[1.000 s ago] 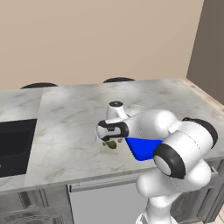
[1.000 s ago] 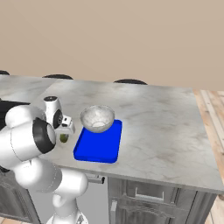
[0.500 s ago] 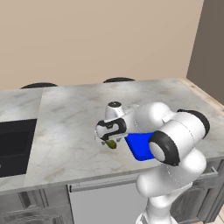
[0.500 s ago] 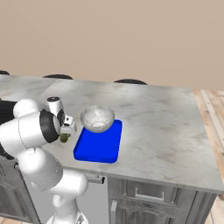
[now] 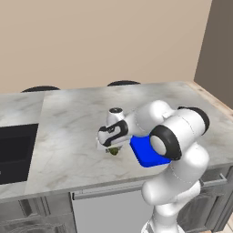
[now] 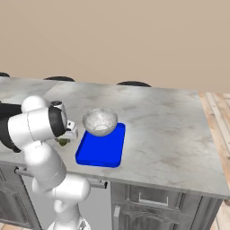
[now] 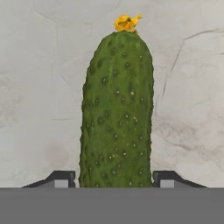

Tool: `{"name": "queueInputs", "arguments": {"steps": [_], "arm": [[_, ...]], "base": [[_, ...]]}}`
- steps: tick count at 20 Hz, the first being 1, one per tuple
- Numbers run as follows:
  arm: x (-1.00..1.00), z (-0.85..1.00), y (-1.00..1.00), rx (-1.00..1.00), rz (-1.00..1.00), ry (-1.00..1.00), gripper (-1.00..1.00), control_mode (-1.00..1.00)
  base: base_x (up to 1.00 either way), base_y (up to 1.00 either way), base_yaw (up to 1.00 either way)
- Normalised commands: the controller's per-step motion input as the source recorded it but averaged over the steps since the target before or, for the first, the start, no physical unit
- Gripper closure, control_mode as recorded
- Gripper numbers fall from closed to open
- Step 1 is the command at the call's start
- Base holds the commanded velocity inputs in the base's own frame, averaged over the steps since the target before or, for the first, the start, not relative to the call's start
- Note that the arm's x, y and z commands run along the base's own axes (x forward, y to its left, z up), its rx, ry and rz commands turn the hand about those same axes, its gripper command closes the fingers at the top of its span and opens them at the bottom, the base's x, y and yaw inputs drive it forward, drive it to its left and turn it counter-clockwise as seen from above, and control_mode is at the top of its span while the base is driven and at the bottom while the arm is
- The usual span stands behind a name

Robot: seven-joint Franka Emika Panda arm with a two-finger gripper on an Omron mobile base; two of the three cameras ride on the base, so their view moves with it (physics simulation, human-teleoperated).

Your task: Place the two vegetables and bowl onto the tray for setting up a vegetable dip station.

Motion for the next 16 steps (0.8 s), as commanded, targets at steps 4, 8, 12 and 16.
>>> {"name": "queueInputs", "arguments": {"steps": [4, 8, 12, 16], "arm": [[0.00, -0.21, 0.05, 0.00, 0.00, 0.04, 1.00, -1.00], [0.00, -0.04, 0.00, 0.00, 0.00, 0.01, 1.00, -1.00], [-0.10, 0.18, 0.01, 0.00, 0.00, 0.00, 1.00, -1.00], [-0.23, 0.32, 0.01, 0.00, 0.00, -0.01, 1.00, -1.00]], "base": [[0.00, 0.00, 0.00], [0.00, 0.00, 0.00], [0.00, 0.00, 0.00], [0.00, 0.00, 0.00]]}}
